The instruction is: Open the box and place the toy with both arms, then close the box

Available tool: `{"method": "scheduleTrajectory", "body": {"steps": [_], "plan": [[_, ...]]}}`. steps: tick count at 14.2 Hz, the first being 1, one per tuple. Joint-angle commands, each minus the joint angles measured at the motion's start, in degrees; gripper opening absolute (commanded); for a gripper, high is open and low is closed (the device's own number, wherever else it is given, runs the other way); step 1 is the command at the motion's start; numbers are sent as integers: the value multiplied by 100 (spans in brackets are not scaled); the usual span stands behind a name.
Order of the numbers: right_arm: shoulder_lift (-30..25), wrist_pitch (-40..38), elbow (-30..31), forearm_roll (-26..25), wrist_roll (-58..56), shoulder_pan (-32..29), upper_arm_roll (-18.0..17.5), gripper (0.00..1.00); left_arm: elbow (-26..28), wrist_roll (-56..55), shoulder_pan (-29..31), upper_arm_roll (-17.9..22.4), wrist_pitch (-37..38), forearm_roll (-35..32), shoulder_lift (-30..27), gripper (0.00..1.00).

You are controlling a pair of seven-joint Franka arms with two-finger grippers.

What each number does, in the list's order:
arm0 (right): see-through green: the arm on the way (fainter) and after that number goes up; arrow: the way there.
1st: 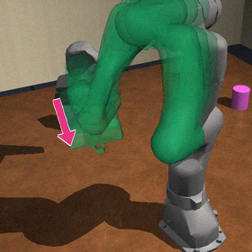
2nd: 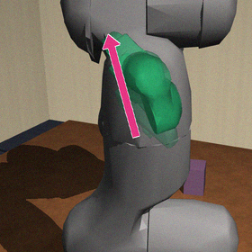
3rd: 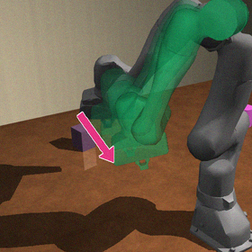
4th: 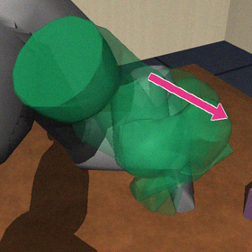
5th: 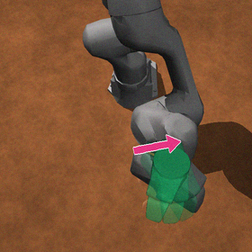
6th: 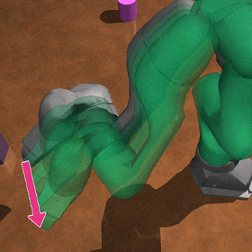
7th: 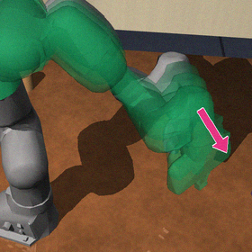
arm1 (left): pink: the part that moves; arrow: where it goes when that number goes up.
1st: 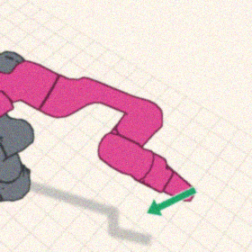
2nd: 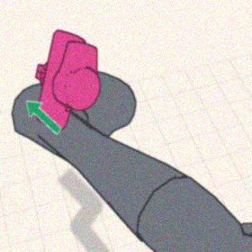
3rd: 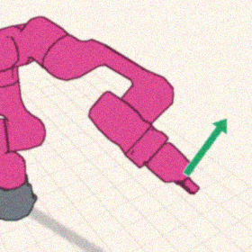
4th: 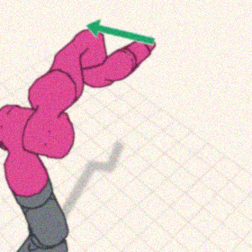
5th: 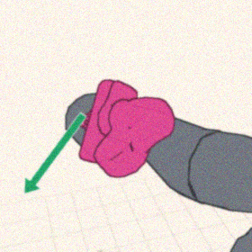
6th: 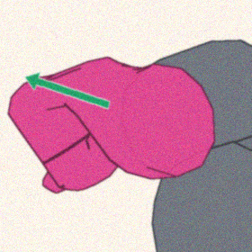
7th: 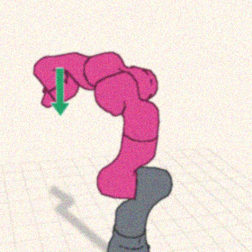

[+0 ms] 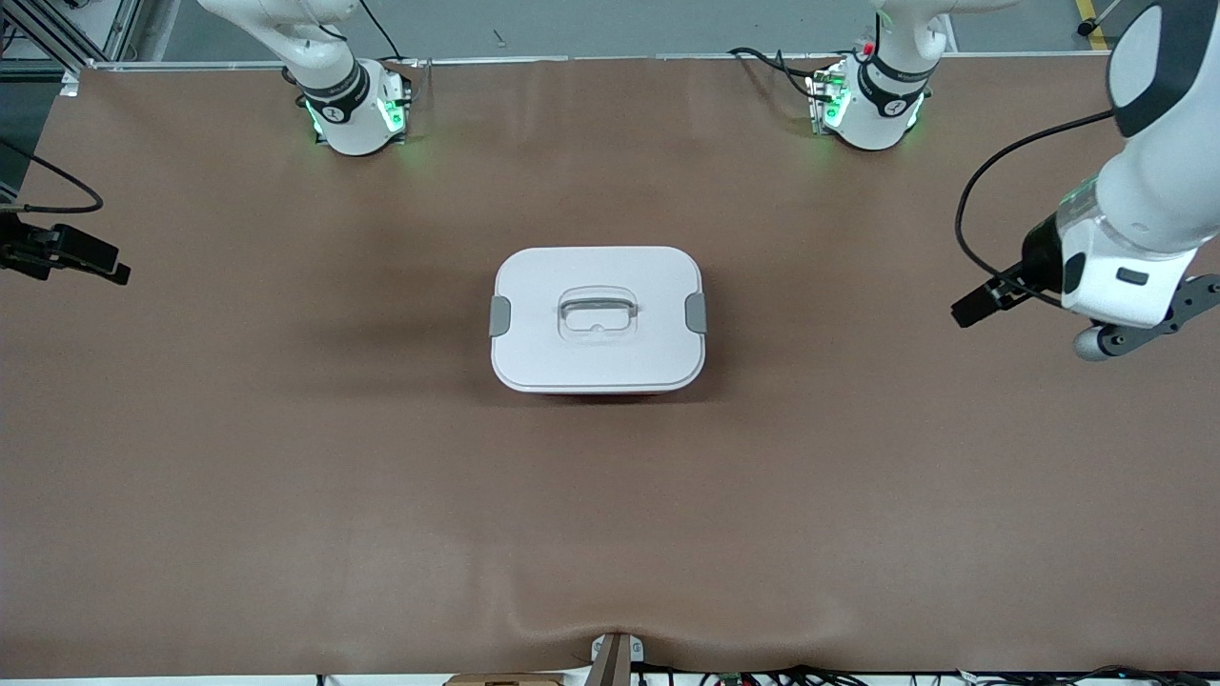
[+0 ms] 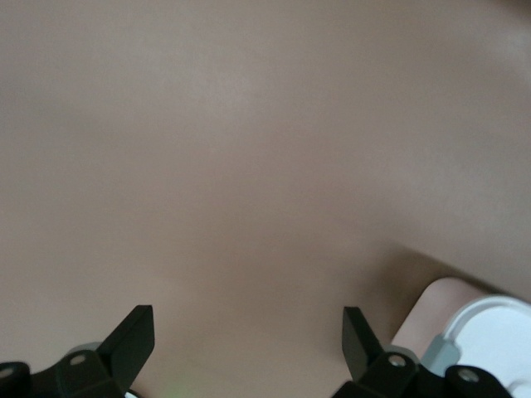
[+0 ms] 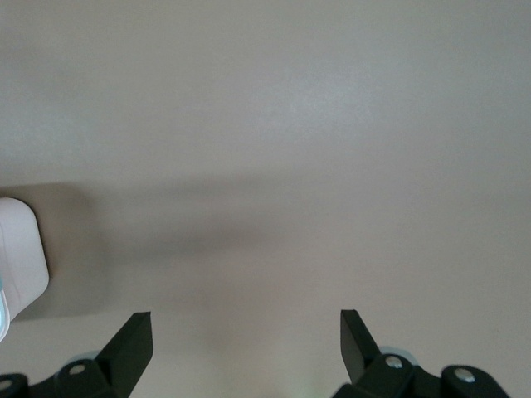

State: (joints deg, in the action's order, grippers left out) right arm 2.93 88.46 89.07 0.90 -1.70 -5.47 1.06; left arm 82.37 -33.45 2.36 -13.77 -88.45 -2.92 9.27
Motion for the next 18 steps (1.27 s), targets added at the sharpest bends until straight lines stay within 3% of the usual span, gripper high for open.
{"method": "scheduleTrajectory", "body": {"steps": [1, 4, 7, 11, 18], "plan": [[-12, -22, -65, -20, 108, -16, -27, 100, 8, 969, 229, -46, 118, 81, -180, 100], [-12, -22, -74, 6, 117, 2, -27, 100, 104, 1594, 107, 128, 152, 99, -434, 100], [-12, -22, -74, 6, 108, -7, -27, 100, 288, 1981, -490, 857, 407, 99, -707, 100], [-12, -14, -74, -2, 108, 2, -18, 100, 631, 2536, -491, 1218, 408, 352, -1032, 100], [-12, 127, -65, -3, 108, 28, -27, 100, 544, 2554, -465, 1210, 399, 319, -954, 100]]}}
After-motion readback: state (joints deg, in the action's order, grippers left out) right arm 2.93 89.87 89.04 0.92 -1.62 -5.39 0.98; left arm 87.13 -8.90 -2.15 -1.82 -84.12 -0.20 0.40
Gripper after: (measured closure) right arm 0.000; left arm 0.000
